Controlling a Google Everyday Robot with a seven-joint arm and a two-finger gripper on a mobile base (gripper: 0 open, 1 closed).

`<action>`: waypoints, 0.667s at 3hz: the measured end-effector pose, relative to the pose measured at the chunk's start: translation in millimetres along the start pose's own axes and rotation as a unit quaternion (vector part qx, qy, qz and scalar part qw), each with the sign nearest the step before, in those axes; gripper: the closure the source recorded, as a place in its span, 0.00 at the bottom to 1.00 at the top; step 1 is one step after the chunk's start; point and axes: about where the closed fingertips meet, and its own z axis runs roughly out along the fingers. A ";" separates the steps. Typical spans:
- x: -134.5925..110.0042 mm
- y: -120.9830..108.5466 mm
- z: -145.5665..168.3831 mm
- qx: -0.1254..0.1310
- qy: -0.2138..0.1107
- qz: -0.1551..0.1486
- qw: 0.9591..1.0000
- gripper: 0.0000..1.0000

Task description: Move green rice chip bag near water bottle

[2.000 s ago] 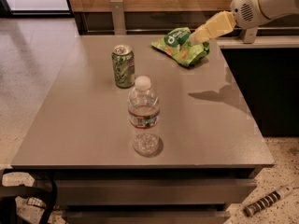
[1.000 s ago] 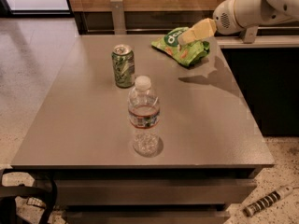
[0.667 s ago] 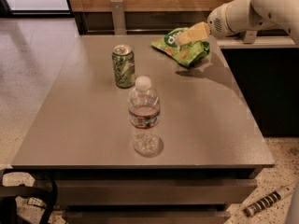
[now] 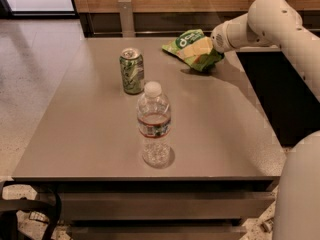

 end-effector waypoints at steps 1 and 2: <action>12.5 4.0 17.0 -0.010 0.005 0.017 1.000 0.00; 22.1 12.9 35.7 -0.013 0.012 0.029 0.999 0.17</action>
Offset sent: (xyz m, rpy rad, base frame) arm 0.0075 0.0321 -0.0583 0.0481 0.0813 -0.0292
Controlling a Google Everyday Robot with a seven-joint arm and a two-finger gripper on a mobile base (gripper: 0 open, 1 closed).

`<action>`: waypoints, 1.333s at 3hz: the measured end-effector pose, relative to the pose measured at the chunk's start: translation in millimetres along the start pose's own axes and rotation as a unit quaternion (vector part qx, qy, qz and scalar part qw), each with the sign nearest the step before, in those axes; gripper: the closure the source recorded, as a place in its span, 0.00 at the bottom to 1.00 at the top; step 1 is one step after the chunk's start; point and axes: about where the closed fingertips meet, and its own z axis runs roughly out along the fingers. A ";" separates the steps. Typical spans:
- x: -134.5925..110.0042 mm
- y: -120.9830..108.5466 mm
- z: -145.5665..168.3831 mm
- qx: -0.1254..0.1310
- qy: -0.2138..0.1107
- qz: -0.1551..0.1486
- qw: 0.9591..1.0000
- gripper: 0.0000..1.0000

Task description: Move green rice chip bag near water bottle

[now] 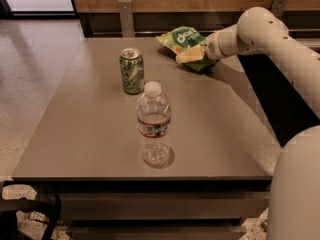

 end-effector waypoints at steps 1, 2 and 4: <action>-1.3 0.4 -0.5 0.000 0.000 0.000 1.000 0.49; -1.3 0.5 -0.5 0.000 0.000 0.000 1.000 0.80; -1.4 0.9 -0.1 -0.001 0.001 0.000 1.000 1.00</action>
Offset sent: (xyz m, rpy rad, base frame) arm 0.0001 0.0004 0.0014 0.0002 0.0006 0.0000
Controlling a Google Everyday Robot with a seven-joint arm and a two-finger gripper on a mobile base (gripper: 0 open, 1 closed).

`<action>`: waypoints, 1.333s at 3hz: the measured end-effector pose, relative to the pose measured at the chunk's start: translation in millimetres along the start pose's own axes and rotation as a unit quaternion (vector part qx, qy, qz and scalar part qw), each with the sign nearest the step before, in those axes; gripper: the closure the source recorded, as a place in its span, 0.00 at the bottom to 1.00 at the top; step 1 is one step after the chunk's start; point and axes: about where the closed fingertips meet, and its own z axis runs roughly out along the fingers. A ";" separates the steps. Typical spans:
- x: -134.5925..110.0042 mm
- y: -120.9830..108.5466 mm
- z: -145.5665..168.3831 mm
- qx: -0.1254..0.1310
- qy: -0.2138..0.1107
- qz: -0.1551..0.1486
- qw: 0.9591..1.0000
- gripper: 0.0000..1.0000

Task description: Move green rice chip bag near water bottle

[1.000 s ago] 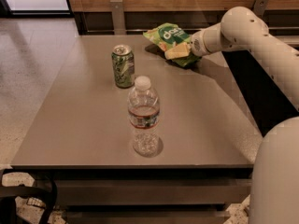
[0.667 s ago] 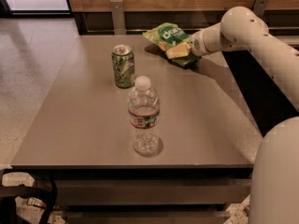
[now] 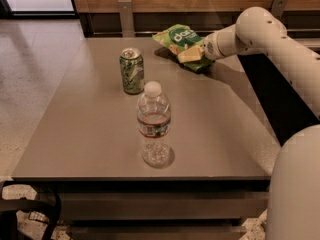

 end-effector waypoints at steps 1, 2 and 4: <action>0.0 0.0 -0.1 0.000 0.000 0.000 1.000 1.00; -0.1 -0.1 -0.2 0.000 0.000 0.000 1.000 1.00; -0.5 -0.1 -0.6 0.000 0.000 0.000 1.000 1.00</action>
Offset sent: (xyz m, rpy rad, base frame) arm -0.0295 -0.0818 0.0624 -0.0661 -0.0714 -0.1873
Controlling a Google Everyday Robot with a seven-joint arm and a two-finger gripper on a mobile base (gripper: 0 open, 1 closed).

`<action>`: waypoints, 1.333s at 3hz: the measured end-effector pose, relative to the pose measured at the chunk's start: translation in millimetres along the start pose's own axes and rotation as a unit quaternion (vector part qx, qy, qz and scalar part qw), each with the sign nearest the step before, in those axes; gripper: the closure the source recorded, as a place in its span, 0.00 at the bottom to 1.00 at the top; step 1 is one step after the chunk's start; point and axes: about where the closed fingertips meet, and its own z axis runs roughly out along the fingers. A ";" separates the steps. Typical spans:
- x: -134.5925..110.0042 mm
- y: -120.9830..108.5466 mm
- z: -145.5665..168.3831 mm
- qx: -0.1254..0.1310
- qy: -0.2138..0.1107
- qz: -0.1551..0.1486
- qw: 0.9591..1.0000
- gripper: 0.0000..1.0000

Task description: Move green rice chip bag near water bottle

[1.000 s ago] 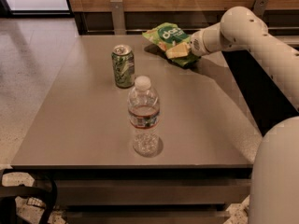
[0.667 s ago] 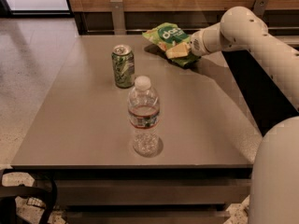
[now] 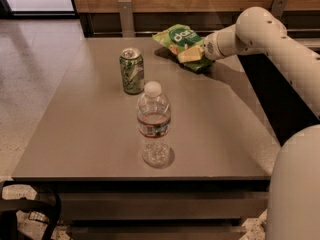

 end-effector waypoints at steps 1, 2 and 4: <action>-0.1 0.0 -0.1 0.000 0.000 0.000 1.000 1.00; -0.2 0.0 -0.2 0.000 0.000 0.000 1.000 1.00; -21.0 -27.5 -93.8 0.097 -0.055 0.016 0.994 1.00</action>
Offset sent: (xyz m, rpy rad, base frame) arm -0.0650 -0.1355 0.1321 -0.0737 -0.2094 -0.3545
